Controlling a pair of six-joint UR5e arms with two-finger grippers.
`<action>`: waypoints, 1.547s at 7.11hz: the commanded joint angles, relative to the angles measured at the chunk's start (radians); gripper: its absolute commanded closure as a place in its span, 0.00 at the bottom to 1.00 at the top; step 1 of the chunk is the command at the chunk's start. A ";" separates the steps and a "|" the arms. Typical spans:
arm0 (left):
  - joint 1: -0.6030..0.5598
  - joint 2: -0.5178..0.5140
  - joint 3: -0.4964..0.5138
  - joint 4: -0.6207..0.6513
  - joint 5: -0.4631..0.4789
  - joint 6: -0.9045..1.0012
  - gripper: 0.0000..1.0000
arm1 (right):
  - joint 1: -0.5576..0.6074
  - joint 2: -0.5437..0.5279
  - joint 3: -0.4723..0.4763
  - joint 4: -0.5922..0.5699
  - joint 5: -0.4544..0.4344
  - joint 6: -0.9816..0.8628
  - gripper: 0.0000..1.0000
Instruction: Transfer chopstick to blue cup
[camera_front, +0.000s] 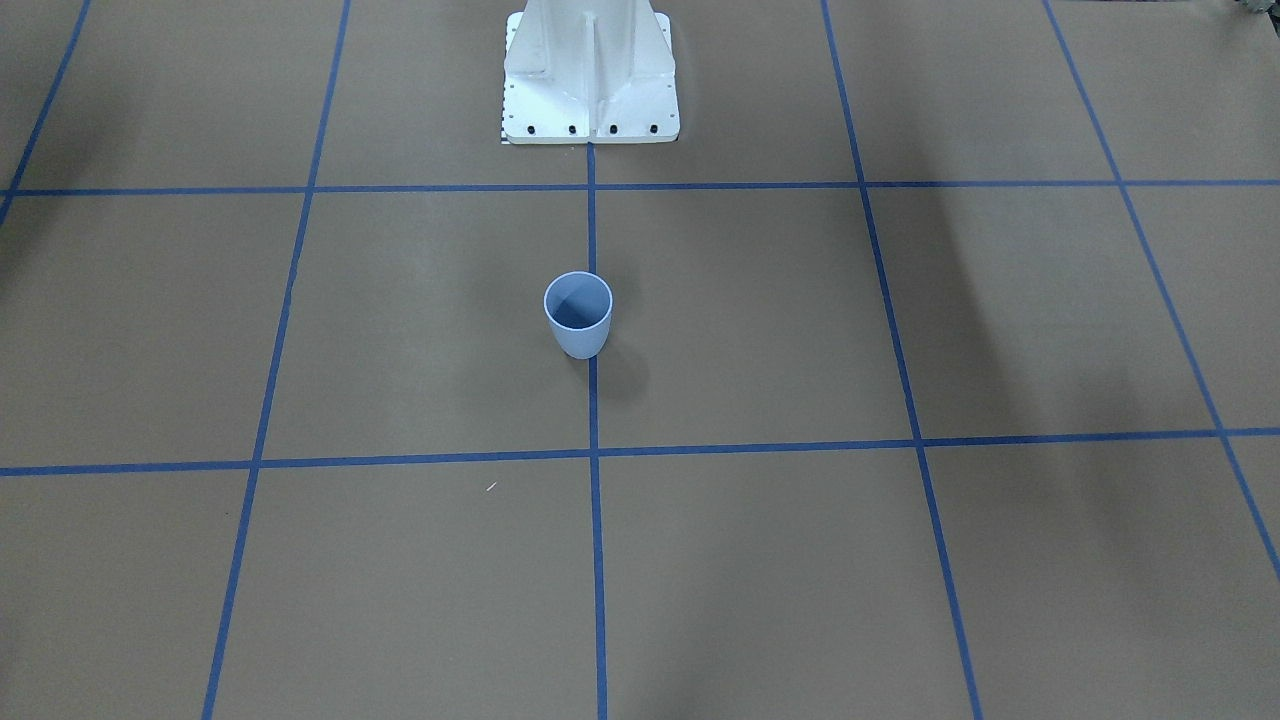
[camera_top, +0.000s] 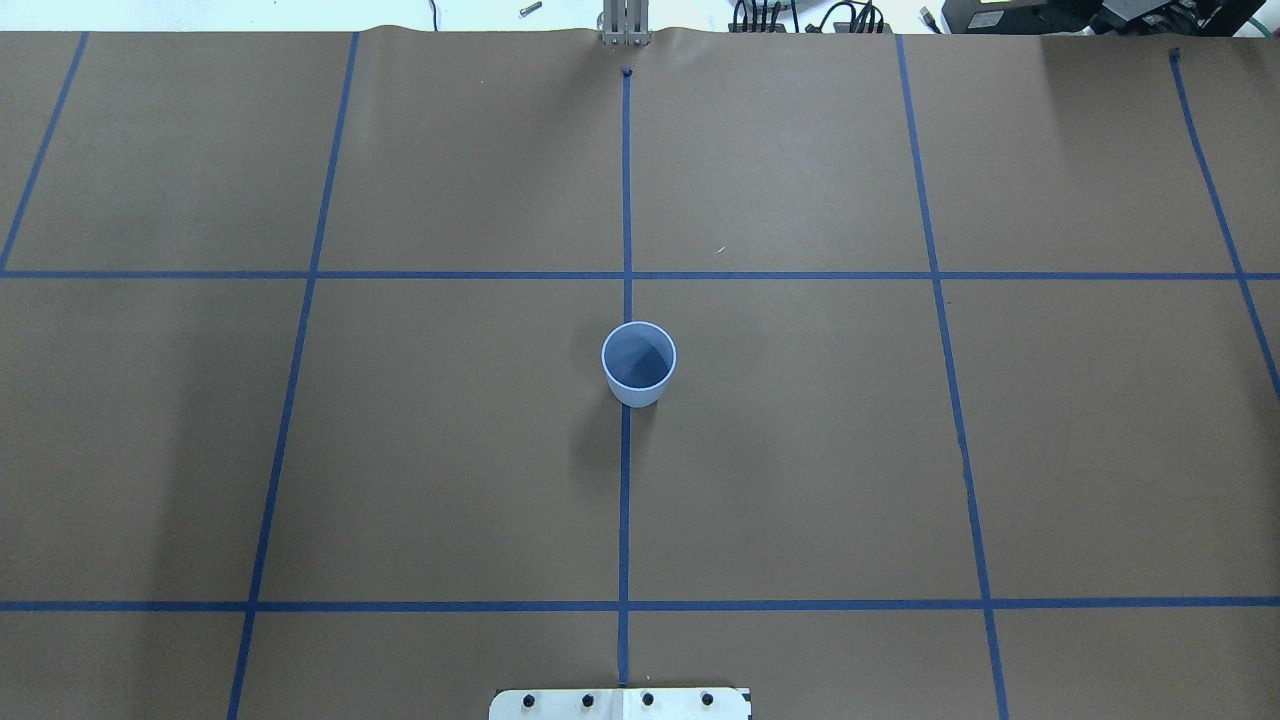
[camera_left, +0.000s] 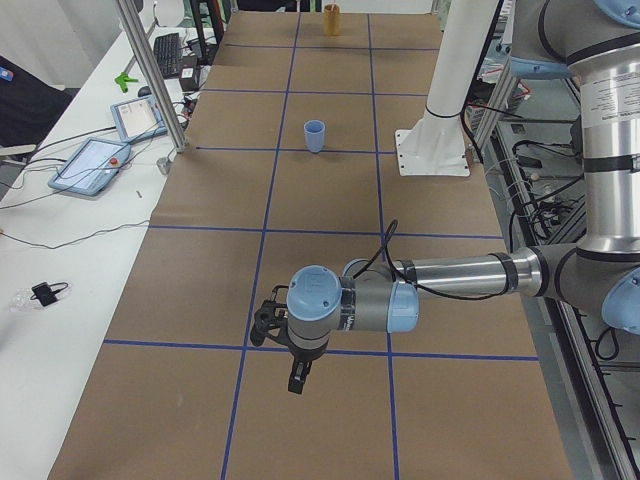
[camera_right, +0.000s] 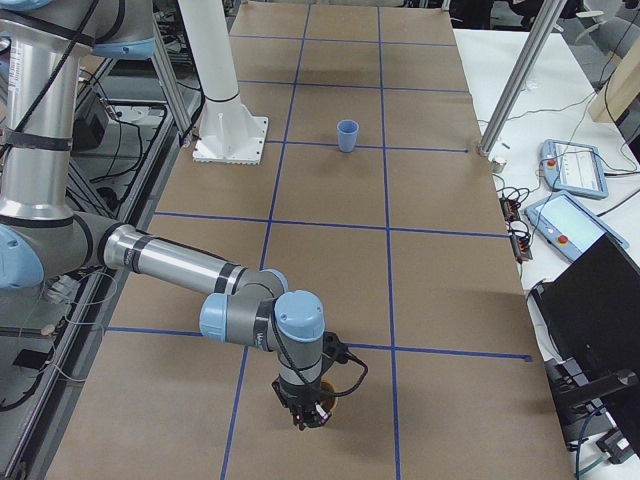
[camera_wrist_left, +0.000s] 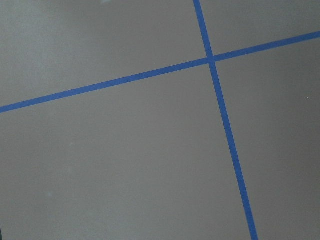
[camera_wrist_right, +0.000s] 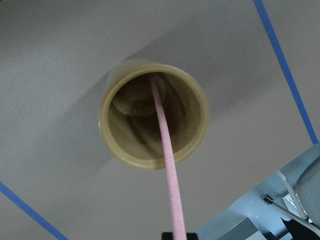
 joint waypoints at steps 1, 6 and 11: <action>0.000 0.015 0.006 -0.031 0.000 -0.001 0.02 | 0.001 0.004 0.007 0.003 0.007 0.001 1.00; 0.000 0.014 0.006 -0.031 -0.002 -0.002 0.02 | 0.012 -0.036 0.112 -0.020 0.007 -0.015 1.00; 0.002 0.014 0.006 -0.031 -0.002 -0.002 0.02 | 0.105 -0.071 0.186 -0.069 0.005 -0.058 1.00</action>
